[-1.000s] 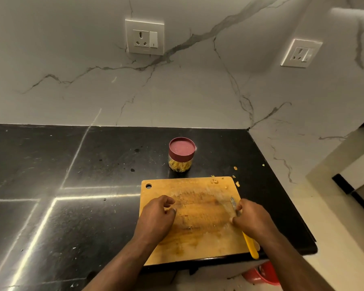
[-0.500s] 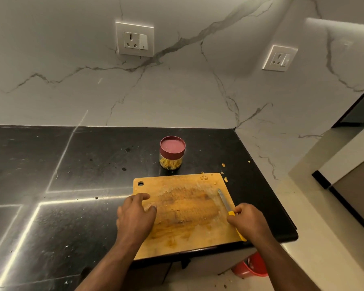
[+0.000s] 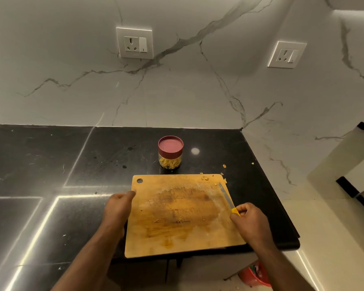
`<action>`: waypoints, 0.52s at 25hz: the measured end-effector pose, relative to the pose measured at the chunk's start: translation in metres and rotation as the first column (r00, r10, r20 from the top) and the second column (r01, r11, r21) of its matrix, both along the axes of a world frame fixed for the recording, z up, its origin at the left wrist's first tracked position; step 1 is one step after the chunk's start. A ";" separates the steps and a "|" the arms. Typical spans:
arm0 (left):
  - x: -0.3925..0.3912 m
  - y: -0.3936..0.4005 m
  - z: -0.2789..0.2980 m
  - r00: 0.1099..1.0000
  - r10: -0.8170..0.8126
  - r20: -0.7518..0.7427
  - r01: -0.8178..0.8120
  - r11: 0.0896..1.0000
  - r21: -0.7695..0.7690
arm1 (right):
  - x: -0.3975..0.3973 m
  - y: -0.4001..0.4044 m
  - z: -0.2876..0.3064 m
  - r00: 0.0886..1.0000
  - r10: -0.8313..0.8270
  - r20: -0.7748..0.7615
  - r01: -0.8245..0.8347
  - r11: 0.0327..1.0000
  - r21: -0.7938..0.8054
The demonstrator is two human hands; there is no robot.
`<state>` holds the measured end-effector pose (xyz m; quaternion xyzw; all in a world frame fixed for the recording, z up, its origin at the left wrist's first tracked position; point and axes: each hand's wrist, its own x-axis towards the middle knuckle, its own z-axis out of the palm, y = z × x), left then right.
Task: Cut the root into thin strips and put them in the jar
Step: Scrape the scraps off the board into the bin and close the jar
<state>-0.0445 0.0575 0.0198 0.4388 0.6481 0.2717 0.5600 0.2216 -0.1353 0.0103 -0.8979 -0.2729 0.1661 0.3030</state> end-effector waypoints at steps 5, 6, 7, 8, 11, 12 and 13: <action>-0.007 -0.029 0.006 0.979 0.027 0.204 0.002 0.990 -0.143 | 0.012 -0.014 -0.006 0.996 0.083 -0.020 -0.082 0.994 0.074; -0.009 -0.040 0.007 0.968 0.039 0.247 0.000 0.988 -0.157 | 0.013 -0.018 -0.008 0.995 0.101 -0.022 -0.099 0.992 0.083; -0.013 -0.049 0.004 0.960 0.047 0.276 0.001 0.985 -0.173 | 0.014 -0.021 -0.010 0.993 0.117 -0.022 -0.114 0.990 0.088; -0.016 -0.059 0.001 0.955 0.081 0.287 -0.031 0.984 -0.174 | 0.015 -0.024 -0.012 0.991 0.132 -0.017 -0.130 0.987 0.093; -0.024 -0.091 -0.004 0.929 0.164 0.333 -0.126 0.983 -0.133 | 0.015 -0.037 -0.011 0.979 0.205 0.004 -0.203 0.970 0.136; -0.029 -0.100 -0.005 0.926 0.177 0.332 -0.146 0.983 -0.115 | 0.013 -0.042 -0.009 0.973 0.230 0.017 -0.229 0.960 0.163; -0.032 -0.108 -0.006 0.923 0.188 0.336 -0.161 0.981 -0.104 | 0.010 -0.049 -0.006 0.968 0.249 0.038 -0.251 0.949 0.189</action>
